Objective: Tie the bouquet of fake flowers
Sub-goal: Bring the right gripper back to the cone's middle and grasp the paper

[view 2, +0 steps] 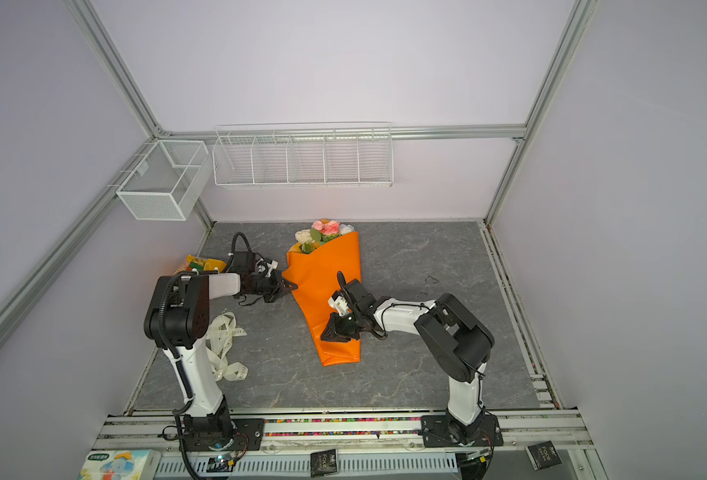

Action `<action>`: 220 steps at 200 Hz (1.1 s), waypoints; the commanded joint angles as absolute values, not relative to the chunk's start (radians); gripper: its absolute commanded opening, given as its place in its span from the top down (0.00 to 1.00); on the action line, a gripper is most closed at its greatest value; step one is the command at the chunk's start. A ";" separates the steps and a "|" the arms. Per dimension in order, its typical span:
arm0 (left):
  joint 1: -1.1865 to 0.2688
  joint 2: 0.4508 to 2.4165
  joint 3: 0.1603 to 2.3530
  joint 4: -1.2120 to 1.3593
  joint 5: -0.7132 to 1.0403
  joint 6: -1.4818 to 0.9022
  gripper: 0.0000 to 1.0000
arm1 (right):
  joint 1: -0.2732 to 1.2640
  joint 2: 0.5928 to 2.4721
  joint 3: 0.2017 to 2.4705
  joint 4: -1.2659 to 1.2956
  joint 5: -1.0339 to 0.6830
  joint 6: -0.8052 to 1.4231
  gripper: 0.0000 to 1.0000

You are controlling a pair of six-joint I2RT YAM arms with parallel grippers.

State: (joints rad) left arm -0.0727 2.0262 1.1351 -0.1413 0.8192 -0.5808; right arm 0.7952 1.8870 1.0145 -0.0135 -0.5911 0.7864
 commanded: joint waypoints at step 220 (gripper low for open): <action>-0.465 1.728 0.651 0.185 0.588 -0.941 0.97 | 0.892 1.681 0.749 0.196 -0.412 0.956 0.79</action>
